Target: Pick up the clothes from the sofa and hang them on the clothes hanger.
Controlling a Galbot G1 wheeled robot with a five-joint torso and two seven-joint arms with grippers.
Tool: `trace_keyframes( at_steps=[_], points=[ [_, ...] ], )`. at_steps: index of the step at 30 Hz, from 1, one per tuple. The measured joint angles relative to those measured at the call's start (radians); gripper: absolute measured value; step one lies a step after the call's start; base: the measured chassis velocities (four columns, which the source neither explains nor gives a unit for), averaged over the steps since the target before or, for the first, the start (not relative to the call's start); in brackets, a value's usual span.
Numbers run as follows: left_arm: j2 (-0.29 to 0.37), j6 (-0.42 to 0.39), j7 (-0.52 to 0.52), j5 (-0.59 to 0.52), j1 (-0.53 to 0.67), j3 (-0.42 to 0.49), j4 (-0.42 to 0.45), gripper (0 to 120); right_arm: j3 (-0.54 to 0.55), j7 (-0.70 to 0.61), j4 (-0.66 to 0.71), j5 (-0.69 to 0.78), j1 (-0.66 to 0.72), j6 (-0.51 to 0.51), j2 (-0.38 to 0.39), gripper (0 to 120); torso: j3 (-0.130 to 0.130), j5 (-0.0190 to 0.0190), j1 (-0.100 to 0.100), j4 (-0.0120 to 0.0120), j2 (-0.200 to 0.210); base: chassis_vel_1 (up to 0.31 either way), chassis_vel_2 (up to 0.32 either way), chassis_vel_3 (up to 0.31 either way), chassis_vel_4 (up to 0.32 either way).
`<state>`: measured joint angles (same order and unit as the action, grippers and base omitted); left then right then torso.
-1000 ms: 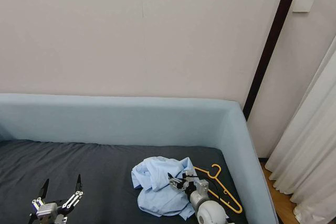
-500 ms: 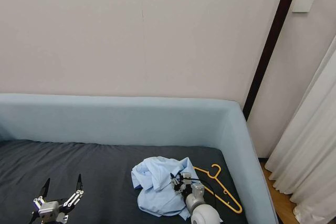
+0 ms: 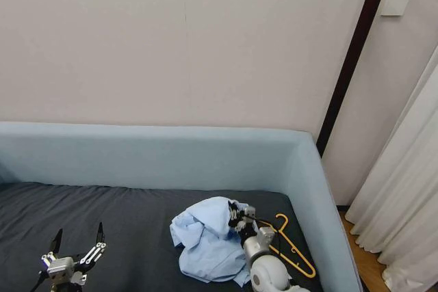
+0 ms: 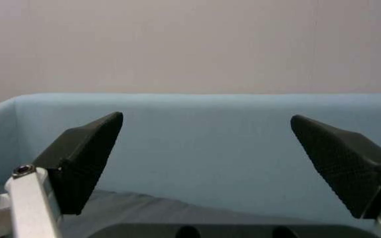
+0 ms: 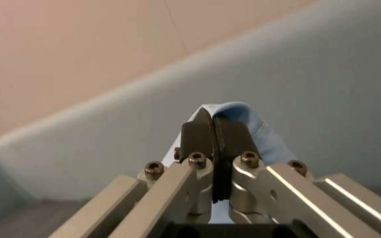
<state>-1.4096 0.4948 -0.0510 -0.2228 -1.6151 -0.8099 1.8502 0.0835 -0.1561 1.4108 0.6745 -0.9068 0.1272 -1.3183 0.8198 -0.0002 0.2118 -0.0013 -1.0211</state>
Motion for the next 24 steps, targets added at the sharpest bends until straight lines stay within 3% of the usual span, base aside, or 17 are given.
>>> trace_keyframes(
  at_steps=[5,8,17,20,24],
  points=[
    [0.000,0.007,-0.001,-0.003,0.018,0.025,-0.021,100,0.026,0.040,0.185,0.209,0.155,0.083,0.129,0,0.000,0.0000,0.000,0.0001,0.000,0.000,0.000,0.000,0.000],
    [0.002,0.009,-0.001,-0.010,0.024,0.030,-0.016,100,0.049,0.065,0.198,0.245,0.241,0.089,0.167,0,0.000,0.0000,0.000,0.0000,0.000,0.000,0.000,0.000,0.000],
    [0.004,0.006,-0.001,-0.038,0.035,0.039,-0.006,100,0.082,0.075,0.179,0.293,0.397,0.092,0.190,0,0.000,-0.0001,0.000,0.0002,0.000,0.000,0.000,0.000,0.000],
    [0.009,-0.050,-0.016,-0.125,0.028,0.052,0.051,100,0.098,0.076,0.181,0.308,0.478,0.083,0.205,0,0.000,0.0001,0.000,0.0002,0.000,0.000,0.000,0.000,0.000],
    [0.012,-0.075,-0.027,-0.152,0.033,0.052,0.072,100,0.111,0.087,0.200,0.341,0.572,0.076,0.232,0,0.000,0.0001,0.000,0.0002,0.000,0.000,0.000,0.000,0.000]
  ],
)
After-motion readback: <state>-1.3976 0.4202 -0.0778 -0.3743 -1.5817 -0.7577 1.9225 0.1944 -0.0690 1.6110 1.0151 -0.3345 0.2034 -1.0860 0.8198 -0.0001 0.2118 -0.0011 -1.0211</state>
